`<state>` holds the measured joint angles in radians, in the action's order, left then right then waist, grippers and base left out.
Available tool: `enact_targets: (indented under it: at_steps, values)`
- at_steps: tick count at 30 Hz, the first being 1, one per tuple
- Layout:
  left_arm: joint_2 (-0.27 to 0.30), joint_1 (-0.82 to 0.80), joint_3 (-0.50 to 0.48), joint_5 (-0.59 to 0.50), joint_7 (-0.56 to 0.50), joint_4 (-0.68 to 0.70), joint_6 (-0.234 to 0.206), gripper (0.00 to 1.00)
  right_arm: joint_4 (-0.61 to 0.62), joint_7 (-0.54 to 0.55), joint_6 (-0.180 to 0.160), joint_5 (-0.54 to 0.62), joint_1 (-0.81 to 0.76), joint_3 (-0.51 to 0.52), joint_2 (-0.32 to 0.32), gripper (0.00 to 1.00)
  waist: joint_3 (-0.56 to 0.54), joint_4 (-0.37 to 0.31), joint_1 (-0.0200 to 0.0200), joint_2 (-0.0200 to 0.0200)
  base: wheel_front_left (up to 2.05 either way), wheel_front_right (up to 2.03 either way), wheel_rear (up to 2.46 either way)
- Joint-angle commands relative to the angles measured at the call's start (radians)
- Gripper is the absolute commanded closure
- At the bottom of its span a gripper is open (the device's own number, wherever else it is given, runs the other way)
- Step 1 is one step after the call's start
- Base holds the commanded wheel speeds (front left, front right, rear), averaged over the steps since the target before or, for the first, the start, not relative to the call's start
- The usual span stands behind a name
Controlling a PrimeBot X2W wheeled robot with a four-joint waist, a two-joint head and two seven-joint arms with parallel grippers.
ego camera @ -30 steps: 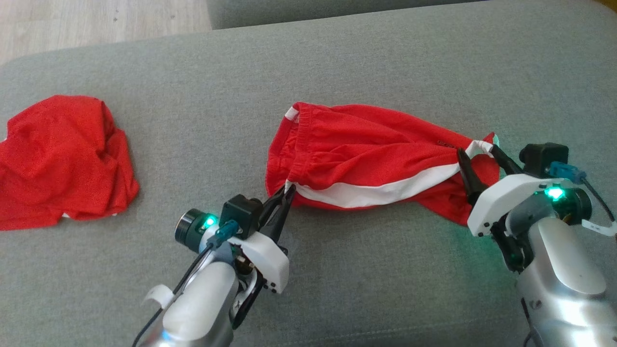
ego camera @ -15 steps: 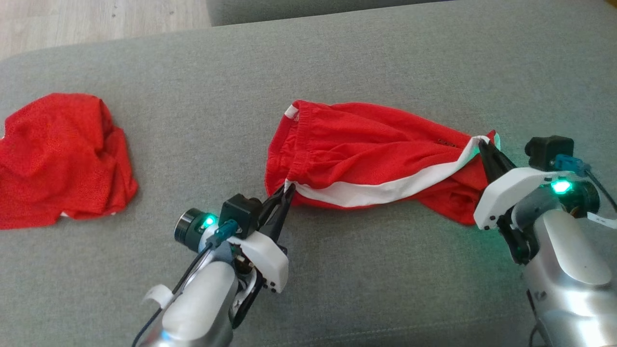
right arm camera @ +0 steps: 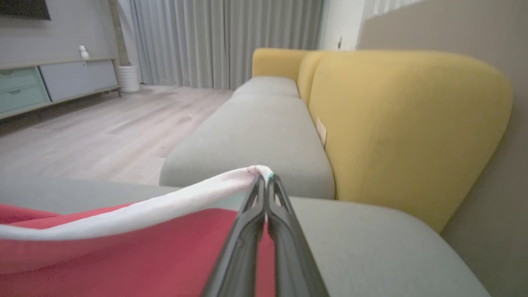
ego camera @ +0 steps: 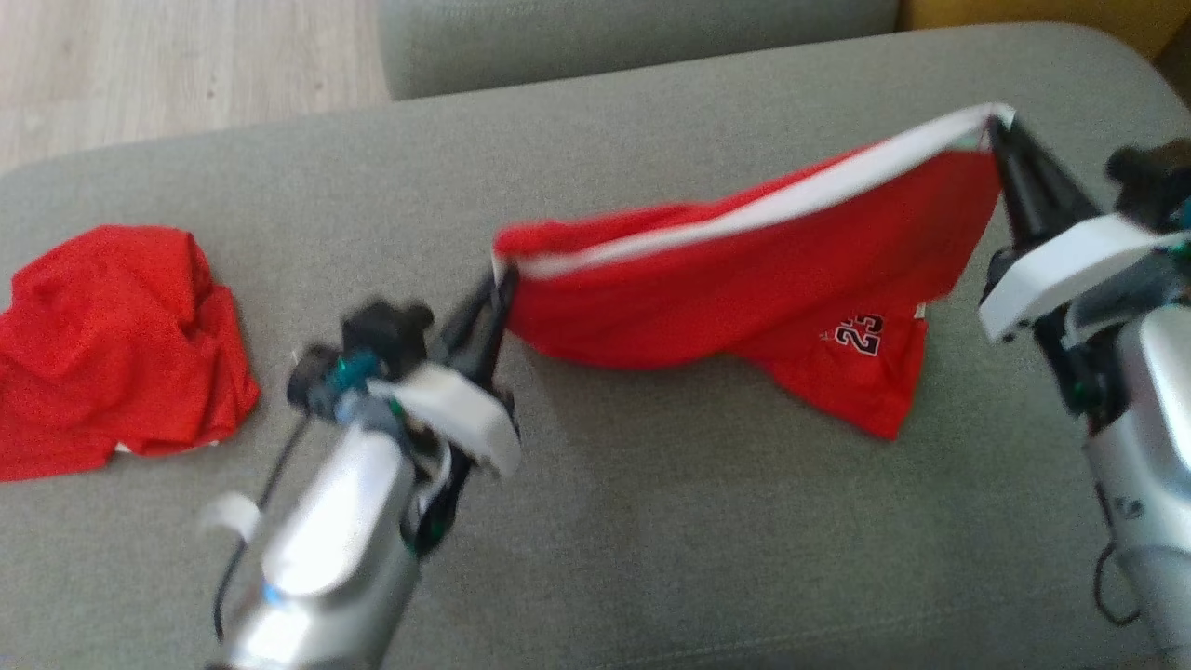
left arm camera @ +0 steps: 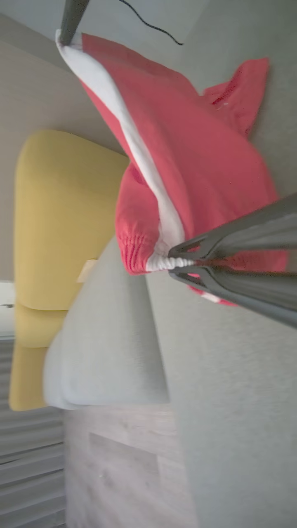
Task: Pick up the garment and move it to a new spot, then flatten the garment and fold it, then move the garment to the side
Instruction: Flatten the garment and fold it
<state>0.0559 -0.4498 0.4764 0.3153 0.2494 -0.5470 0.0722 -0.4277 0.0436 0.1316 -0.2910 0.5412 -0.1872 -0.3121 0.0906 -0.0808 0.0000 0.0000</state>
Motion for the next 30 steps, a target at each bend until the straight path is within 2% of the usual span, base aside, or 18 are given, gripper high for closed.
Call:
enact_targets:
  at_steps: [1,8,14,21,30]
  values:
    - [0.02,-0.086,-0.044,0.008,0.011,0.046,0.007,1.0,0.054,-0.012,-0.001,-0.01,0.045,-0.015,-0.02,1.0,-0.016,-0.002,0.0,0.0,0.0,0.0,0.0]
    - [0.03,-0.255,-0.121,0.08,-0.027,0.112,0.015,1.0,0.218,-0.063,-0.001,-0.001,0.114,-0.033,-0.072,1.0,-0.08,0.006,0.0,0.0,0.0,0.0,0.0]
    - [0.036,-0.352,-0.174,0.125,-0.064,0.185,-0.002,1.0,0.321,-0.09,-0.001,0.037,0.15,0.0,-0.063,1.0,-0.12,0.014,0.0,0.0,0.0,0.0,0.0]
    - [0.038,-0.325,-0.208,0.18,-0.118,0.285,-0.027,1.0,0.44,-0.044,-0.001,0.061,0.065,0.065,-0.041,1.0,-0.151,0.031,0.0,0.0,0.0,0.0,0.0]
    - [0.063,-0.259,-0.183,0.194,-0.223,0.393,-0.046,1.0,0.553,0.059,-0.001,0.062,-0.048,0.093,-0.034,1.0,-0.121,0.045,0.0,0.0,0.0,0.0,0.0]
